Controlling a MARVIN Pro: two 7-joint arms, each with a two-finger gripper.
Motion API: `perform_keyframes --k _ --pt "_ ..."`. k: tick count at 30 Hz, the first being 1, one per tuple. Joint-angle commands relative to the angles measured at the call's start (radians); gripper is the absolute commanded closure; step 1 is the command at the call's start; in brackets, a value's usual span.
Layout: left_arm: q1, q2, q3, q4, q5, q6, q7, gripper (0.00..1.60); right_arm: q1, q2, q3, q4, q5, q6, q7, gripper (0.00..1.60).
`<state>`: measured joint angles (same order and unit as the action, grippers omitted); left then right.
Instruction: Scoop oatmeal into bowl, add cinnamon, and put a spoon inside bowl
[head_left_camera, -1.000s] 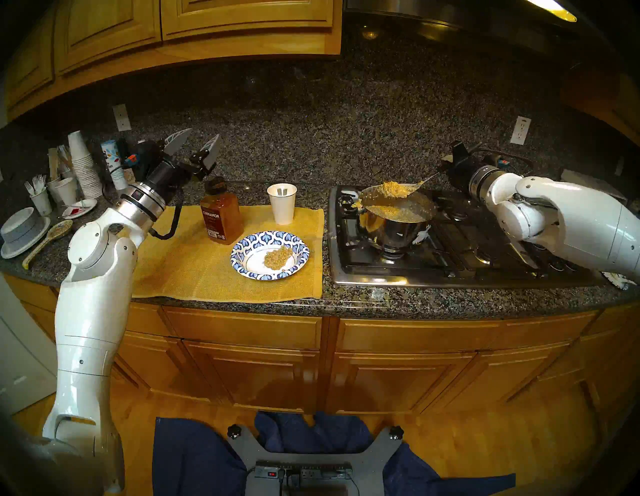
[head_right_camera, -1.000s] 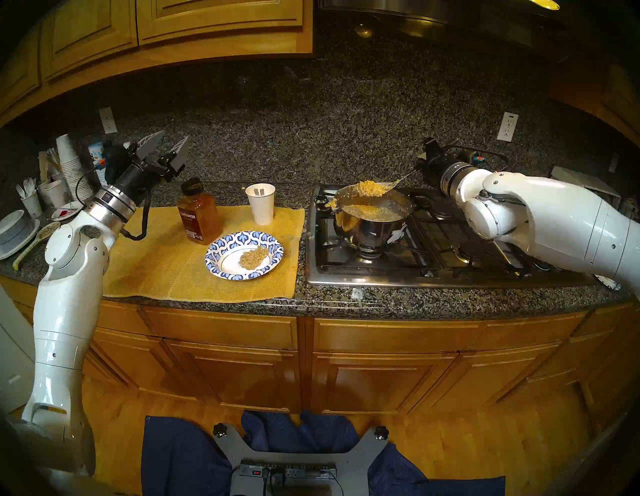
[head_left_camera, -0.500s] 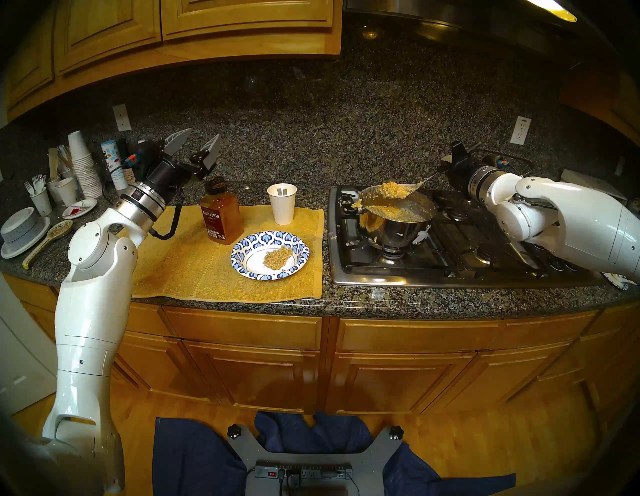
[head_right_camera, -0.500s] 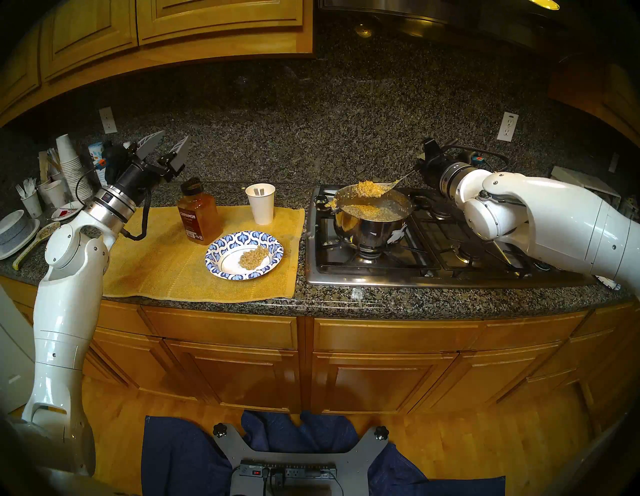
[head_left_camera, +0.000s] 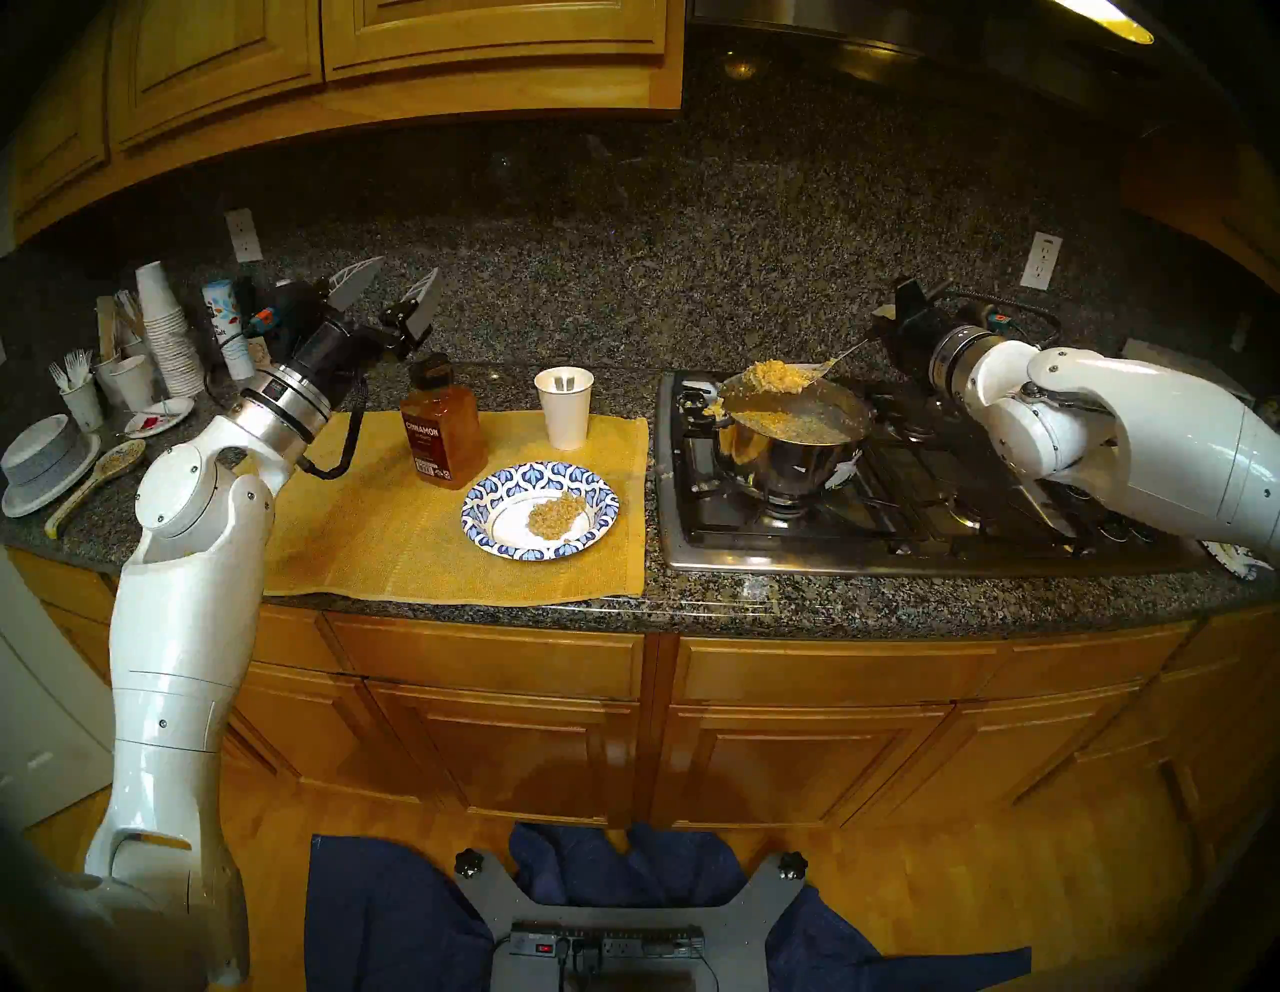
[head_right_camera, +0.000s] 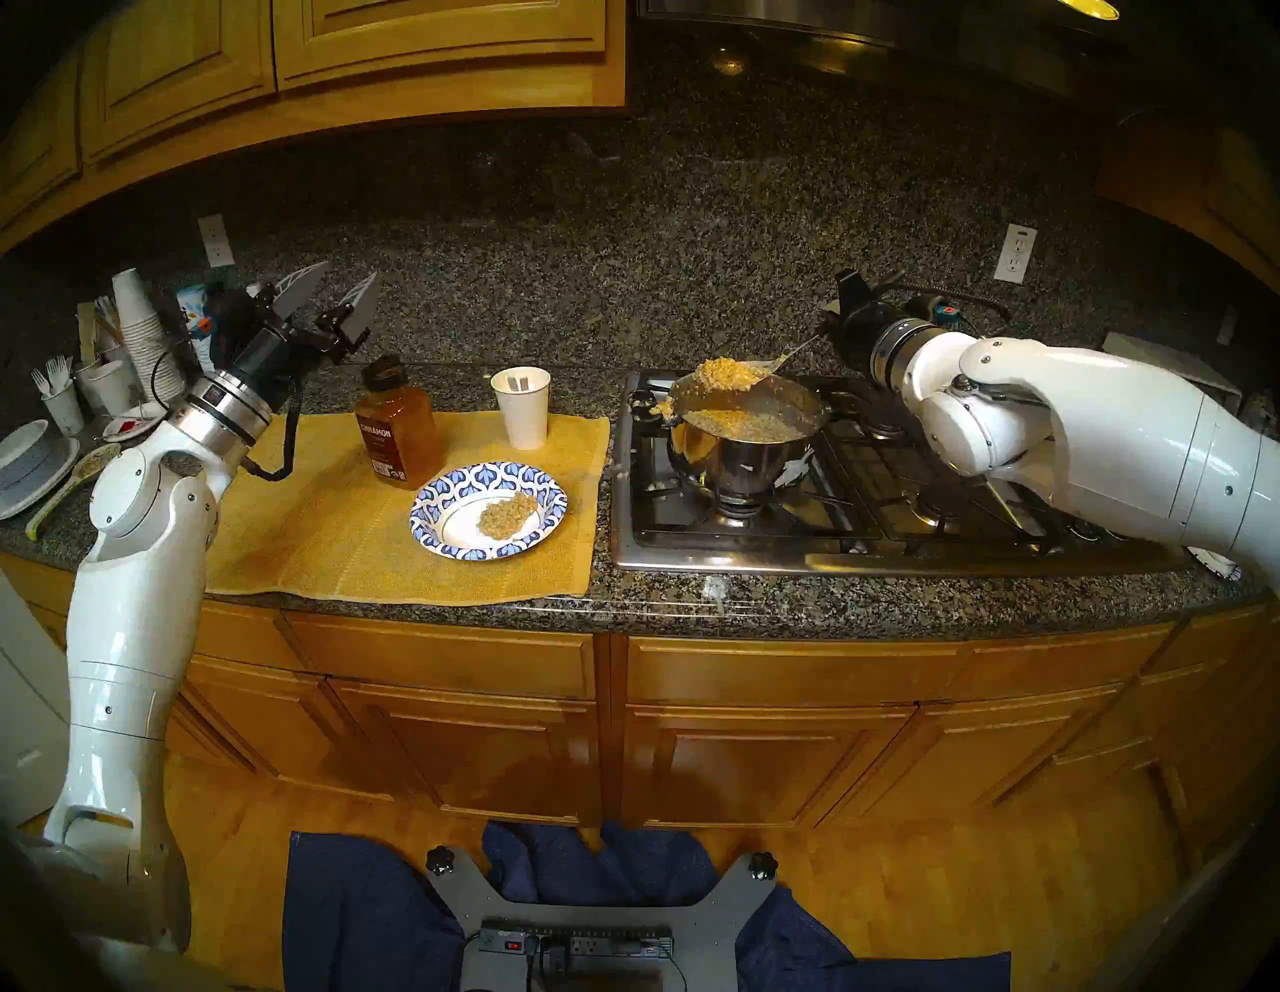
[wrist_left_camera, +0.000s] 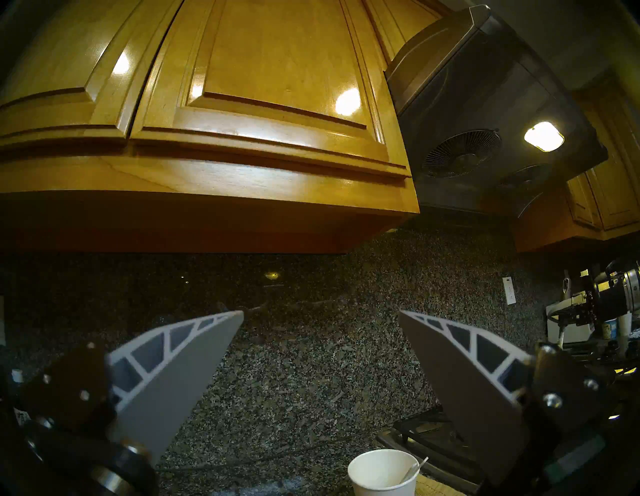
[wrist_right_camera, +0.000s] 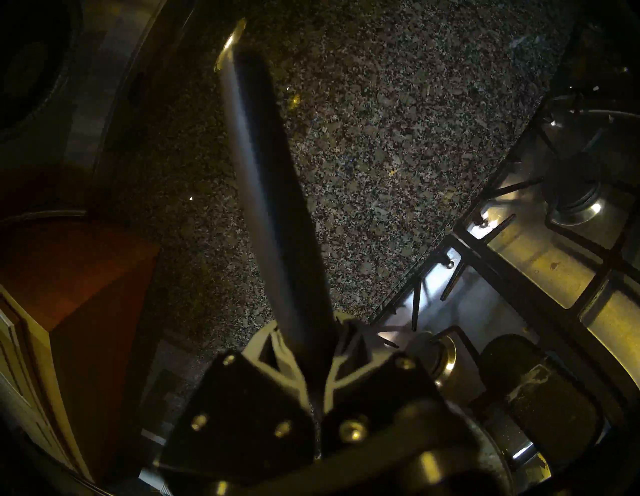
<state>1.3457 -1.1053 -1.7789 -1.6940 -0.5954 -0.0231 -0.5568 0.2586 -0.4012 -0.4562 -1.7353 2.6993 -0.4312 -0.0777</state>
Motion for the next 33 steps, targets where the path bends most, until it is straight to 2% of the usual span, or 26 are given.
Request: perform_keyframes --k 1,18,25,29,30,33 --pt "-0.032 0.001 -0.006 -0.024 -0.007 -0.010 -0.001 0.00 0.066 -0.039 0.059 0.001 -0.007 -0.009 0.010 1.60" --pt "-0.031 0.002 -0.006 -0.024 -0.007 -0.010 -0.001 0.00 0.072 -0.213 0.103 -0.019 0.013 -0.012 -0.015 1.60" --pt "-0.032 0.001 -0.006 -0.024 -0.007 -0.010 0.000 0.00 0.055 -0.322 0.116 -0.017 0.029 -0.022 -0.028 1.60" --pt "-0.032 0.001 -0.006 -0.024 -0.008 -0.010 0.000 0.00 0.044 -0.350 0.126 -0.017 0.035 -0.023 -0.032 1.60" --pt "-0.032 0.001 -0.006 -0.024 -0.008 -0.010 0.000 0.00 0.039 -0.389 0.124 -0.001 0.043 -0.034 -0.035 1.60" --pt "-0.032 0.001 -0.006 -0.024 -0.008 -0.011 0.000 0.00 0.026 -0.420 0.125 0.010 0.049 -0.039 -0.034 1.60"
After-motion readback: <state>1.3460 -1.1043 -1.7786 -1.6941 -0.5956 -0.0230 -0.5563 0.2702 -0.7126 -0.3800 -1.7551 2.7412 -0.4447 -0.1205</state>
